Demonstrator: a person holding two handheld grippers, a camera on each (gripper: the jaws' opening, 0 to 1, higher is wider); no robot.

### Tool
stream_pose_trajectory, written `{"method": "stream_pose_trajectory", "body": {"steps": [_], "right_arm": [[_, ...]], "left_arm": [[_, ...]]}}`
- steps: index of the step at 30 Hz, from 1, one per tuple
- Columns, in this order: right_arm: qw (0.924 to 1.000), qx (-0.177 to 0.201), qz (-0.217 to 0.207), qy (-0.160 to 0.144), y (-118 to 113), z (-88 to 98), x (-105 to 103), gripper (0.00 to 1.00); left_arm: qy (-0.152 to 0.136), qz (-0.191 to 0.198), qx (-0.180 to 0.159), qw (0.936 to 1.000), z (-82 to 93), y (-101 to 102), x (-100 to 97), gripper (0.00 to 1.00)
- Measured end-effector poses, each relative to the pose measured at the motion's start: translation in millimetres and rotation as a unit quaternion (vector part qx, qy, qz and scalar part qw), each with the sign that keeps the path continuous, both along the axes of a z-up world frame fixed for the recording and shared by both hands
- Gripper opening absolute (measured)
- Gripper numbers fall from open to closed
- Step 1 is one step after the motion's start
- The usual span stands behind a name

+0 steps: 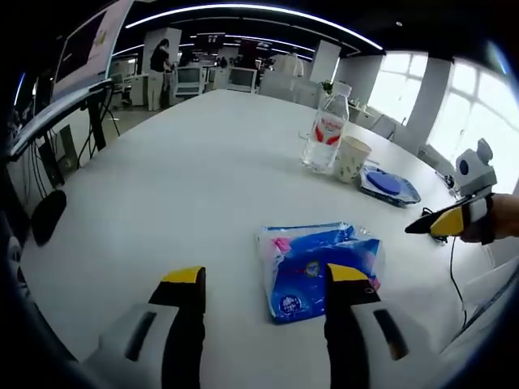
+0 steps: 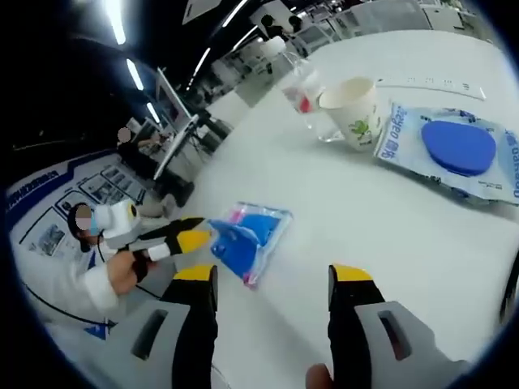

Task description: Arrange the tabletop items into an orderly group along one side of the table until the central work area is clear of visible clutter.

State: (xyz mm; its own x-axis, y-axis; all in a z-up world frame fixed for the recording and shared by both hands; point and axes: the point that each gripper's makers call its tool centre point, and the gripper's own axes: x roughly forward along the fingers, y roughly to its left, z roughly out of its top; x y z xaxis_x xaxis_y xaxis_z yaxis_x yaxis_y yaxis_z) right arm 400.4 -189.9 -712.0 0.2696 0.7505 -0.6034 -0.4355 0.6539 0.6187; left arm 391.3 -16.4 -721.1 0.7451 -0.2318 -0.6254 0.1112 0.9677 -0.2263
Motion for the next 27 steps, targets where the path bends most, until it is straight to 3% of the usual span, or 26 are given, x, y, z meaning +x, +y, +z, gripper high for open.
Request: {"method": "stream_pose_trajectory", "body": {"steps": [6,14,19,22,27], "right_arm": [[0.9996,0.000,0.009,0.028,21,-12.9,-6,0.49],[0.9971,0.005,-0.036,0.067,30,-24.2,-6,0.46],[0.9974,-0.009,-0.022,0.068,42,-31.7,-8,0.40],[0.9979,-0.010,0.009,0.064,54,-33.2,-15,0.38],[0.9972,-0.032,0.016,0.065,53,-41.4,-19,0.22]], "left_arm": [[0.007,0.009,-0.010,0.9999,-2.4,1,-1.4,0.54],[0.020,-0.006,-0.011,0.9997,-8.7,-5,-2.0,0.44],[0.028,-0.008,-0.003,0.9996,-11.0,-5,-3.9,0.38],[0.043,-0.007,-0.006,0.9990,-16.0,-6,-6.7,0.32],[0.053,0.001,-0.014,0.9985,-20.4,-9,-9.3,0.18]]}}
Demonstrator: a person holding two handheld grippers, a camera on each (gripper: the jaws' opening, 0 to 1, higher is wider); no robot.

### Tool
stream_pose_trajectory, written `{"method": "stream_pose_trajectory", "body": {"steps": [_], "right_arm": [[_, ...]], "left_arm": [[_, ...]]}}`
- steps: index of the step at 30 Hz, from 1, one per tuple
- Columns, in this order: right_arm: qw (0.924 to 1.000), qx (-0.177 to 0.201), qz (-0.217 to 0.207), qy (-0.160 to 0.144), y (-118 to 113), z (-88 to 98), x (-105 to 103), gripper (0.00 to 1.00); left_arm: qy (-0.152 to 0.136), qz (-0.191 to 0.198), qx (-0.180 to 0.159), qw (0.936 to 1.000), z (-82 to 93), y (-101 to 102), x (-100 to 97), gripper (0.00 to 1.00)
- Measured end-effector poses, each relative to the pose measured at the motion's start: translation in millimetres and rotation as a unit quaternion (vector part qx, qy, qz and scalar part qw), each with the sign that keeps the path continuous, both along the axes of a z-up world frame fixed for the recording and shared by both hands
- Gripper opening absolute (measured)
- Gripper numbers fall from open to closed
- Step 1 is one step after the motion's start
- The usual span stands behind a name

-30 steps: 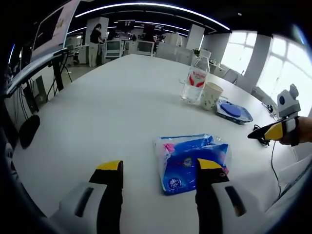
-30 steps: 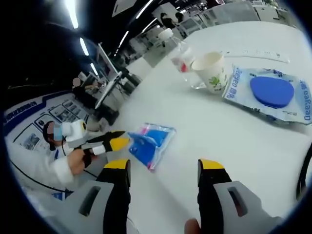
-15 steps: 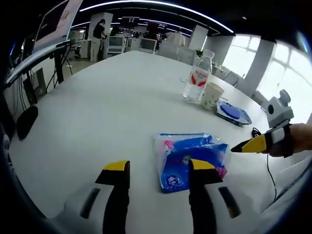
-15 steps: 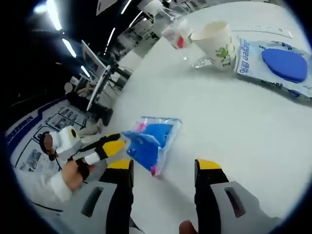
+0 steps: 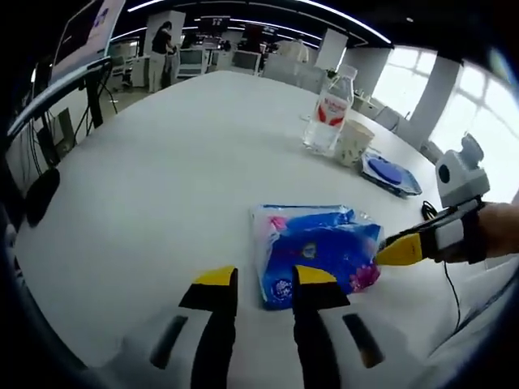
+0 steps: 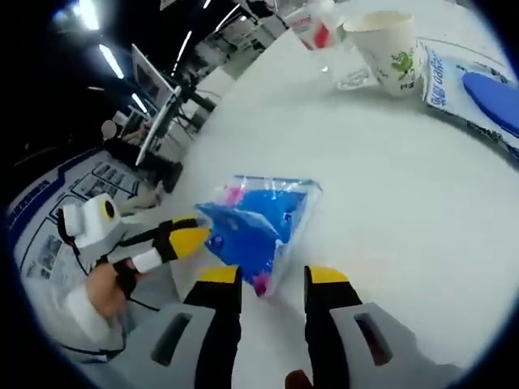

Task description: Arrange the tabletop items into an orderly group along one side of the table until the central work area is clear of visible clutter.

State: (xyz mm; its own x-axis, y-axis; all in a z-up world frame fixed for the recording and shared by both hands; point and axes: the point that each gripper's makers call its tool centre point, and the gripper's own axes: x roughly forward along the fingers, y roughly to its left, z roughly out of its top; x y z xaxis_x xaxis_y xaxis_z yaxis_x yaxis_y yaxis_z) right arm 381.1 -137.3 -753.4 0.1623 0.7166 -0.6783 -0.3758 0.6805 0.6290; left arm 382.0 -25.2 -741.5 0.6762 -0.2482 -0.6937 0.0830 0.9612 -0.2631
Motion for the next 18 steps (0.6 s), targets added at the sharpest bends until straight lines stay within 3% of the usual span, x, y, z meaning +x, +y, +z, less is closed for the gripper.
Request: {"method": "stream_pose_trajectory", "body": {"steps": [3,6,7,11,18], "right_arm": [[0.9996,0.016,-0.020,0.011,1,2.7,1,0.10],[1.0000,-0.008,-0.002,-0.003,-6,-1.7,0,0.01],[1.0000,-0.004,-0.003,-0.002,-7,-0.9,0,0.00],[0.9967,0.040,-0.068,0.018,-13,11.3,8,0.00],[0.9987,0.024,-0.045,0.001,-34,17.6,5,0.00]], "left_arm": [[0.007,0.001,-0.008,0.9999,-2.0,-4,-2.0,0.03],[0.009,0.011,0.002,0.9999,-2.2,-3,-3.7,0.00],[-0.001,0.028,-0.011,0.9995,1.2,-3,-1.5,0.00],[-0.002,0.025,-0.020,0.9995,3.0,-5,-2.5,0.00],[-0.007,-0.005,-0.023,0.9997,7.5,-26,4.1,0.00]]}}
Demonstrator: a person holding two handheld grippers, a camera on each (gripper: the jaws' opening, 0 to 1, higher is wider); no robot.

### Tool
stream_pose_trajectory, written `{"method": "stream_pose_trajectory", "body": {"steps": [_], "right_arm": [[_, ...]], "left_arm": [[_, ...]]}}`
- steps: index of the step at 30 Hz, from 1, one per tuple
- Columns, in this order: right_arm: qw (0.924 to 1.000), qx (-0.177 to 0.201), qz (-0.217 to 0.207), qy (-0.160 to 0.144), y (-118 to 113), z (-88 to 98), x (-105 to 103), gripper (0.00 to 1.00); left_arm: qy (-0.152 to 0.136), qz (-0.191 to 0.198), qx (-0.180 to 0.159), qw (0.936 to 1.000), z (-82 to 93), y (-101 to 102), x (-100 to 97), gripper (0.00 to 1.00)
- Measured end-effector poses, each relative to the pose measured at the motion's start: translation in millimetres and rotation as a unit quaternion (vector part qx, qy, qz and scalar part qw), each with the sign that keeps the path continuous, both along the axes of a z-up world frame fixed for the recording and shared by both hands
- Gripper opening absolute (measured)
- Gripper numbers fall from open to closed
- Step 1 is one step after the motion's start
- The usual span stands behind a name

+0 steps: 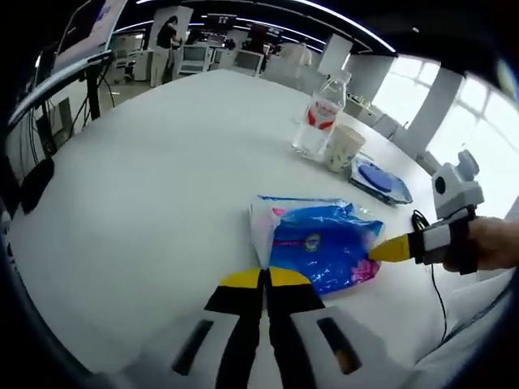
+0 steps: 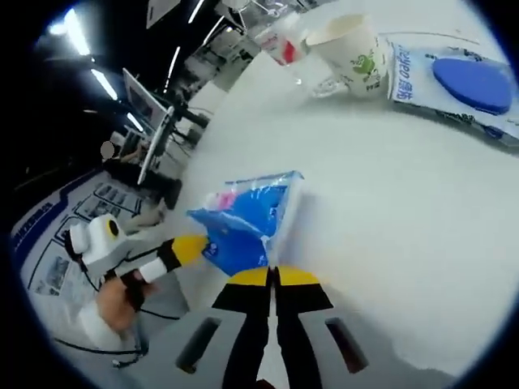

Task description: Arrange the tabletop items into an orderly group along one side of the table until the central work area is clear of visible clutter.

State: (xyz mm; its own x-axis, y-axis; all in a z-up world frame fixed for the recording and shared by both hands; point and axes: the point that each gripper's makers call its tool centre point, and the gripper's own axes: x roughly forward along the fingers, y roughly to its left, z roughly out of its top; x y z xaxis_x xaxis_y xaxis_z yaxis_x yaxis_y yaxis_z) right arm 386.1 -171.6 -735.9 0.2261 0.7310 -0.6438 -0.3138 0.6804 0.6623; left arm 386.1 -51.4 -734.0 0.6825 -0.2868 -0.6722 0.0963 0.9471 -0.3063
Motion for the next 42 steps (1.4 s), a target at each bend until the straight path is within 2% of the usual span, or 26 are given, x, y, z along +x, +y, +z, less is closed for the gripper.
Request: {"method": "stream_pose_trajectory", "body": {"steps": [6,11,15,19,23,28,31,33,37,40,42], "right_arm": [[0.9990,-0.007,-0.007,-0.044,-31,17.8,9,0.00],[0.9971,0.005,-0.048,-0.059,-62,29.9,14,0.00],[0.9943,0.014,-0.063,-0.085,-83,43.2,14,0.00],[0.9914,0.003,-0.073,-0.108,-101,50.8,13,0.00],[0.9880,-0.001,-0.100,-0.117,-125,57.5,17,0.00],[0.9825,0.003,-0.155,-0.104,-161,67.1,18,0.00],[0.9787,0.006,-0.172,-0.112,-179,75.9,18,0.00],[0.9737,-0.004,-0.190,-0.125,-197,82.0,22,0.00],[0.9691,0.001,-0.213,-0.124,-220,92.4,20,0.00],[0.9634,-0.014,-0.234,-0.130,-243,93.1,20,0.00],[0.9584,-0.002,-0.257,-0.123,-256,95.1,17,0.00]], "left_arm": [[-0.017,-0.032,-0.009,0.9993,13.2,-30,8.7,0.00],[-0.036,-0.072,-0.008,0.9967,26.6,-59,15.3,0.00],[-0.060,-0.116,0.010,0.9914,36.8,-81,23.5,0.00],[-0.065,-0.150,0.020,0.9863,42.9,-104,29.1,0.00],[-0.072,-0.183,0.008,0.9805,54.0,-130,33.4,0.00],[-0.080,-0.216,-0.006,0.9730,63.7,-160,36.9,0.00],[-0.070,-0.213,-0.051,0.9733,70.1,-183,40.0,0.00],[-0.066,-0.234,-0.056,0.9683,71.8,-198,39.3,0.00],[-0.073,-0.277,-0.039,0.9572,74.3,-225,38.5,0.00],[-0.093,-0.311,-0.052,0.9444,85.3,-250,41.6,0.00],[-0.089,-0.316,-0.061,0.9426,88.1,-259,43.8,0.00]]}}
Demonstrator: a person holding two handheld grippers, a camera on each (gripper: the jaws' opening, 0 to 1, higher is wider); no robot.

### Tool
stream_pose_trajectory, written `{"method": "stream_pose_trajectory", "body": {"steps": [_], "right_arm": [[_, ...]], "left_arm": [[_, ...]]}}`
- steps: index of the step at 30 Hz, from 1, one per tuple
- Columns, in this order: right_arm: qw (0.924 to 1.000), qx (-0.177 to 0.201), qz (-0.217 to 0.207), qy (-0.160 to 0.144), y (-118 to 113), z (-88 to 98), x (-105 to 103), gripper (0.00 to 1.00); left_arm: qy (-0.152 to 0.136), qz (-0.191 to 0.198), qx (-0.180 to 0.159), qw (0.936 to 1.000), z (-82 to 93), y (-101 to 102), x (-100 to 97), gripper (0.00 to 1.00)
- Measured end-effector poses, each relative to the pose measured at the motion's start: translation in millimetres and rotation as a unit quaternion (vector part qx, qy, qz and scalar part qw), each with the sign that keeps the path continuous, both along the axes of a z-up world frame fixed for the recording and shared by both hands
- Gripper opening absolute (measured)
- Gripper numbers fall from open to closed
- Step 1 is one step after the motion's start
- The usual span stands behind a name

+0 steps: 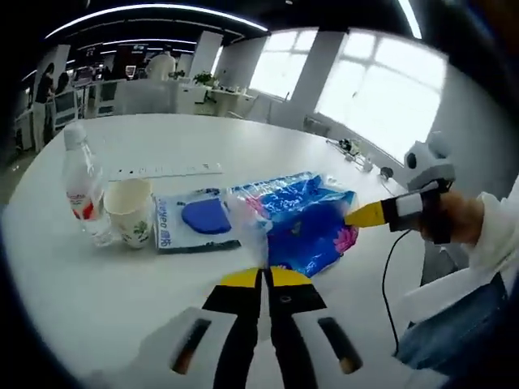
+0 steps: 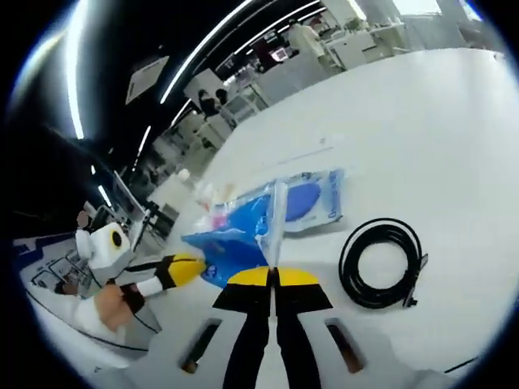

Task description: Arrange the tabletop items into an orderly group along one side of the table until the central work area is clear of visible clutter.

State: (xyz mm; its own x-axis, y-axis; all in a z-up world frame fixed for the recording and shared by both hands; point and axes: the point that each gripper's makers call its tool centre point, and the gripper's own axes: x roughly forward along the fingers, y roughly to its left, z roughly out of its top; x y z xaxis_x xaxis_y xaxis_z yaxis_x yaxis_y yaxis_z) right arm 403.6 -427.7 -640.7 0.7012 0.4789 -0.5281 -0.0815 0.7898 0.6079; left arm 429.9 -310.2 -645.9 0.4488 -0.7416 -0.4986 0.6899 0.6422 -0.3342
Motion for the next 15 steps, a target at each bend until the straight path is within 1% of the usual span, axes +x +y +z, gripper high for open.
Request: {"method": "stream_pose_trajectory", "body": {"steps": [1,3,5,7,9,12,13,15], "right_arm": [[0.9999,0.005,-0.014,-0.001,-7,0.9,-1,0.00],[0.9998,0.002,-0.020,0.001,-17,0.0,-4,0.00],[0.9996,-0.002,-0.028,0.001,-24,-0.5,-5,0.00],[0.9993,-0.006,-0.038,0.001,-34,-0.4,-4,0.00],[0.9988,-0.009,-0.048,-0.001,-44,0.3,-3,0.00],[0.9982,-0.012,-0.059,-0.002,-60,1.0,2,0.00],[0.9981,-0.012,-0.061,-0.002,-61,1.2,3,0.00],[0.9975,-0.017,-0.069,-0.006,-73,3.1,7,0.00]], "left_arm": [[0.004,-0.004,-0.005,1.0000,1.1,-5,1.4,0.00],[0.005,-0.025,0.002,0.9997,0.9,-17,2.1,0.00],[-0.002,-0.039,0.009,0.9992,2.1,-29,4.2,0.00],[-0.004,-0.045,0.009,0.9989,4.0,-39,7.8,0.00],[0.000,-0.055,0.007,0.9984,4.6,-50,9.7,0.01],[0.006,-0.073,0.015,0.9972,2.8,-63,10.1,0.03],[0.005,-0.082,0.016,0.9965,3.7,-69,9.6,0.04],[0.010,-0.095,0.009,0.9954,5.8,-78,8.6,0.06]]}}
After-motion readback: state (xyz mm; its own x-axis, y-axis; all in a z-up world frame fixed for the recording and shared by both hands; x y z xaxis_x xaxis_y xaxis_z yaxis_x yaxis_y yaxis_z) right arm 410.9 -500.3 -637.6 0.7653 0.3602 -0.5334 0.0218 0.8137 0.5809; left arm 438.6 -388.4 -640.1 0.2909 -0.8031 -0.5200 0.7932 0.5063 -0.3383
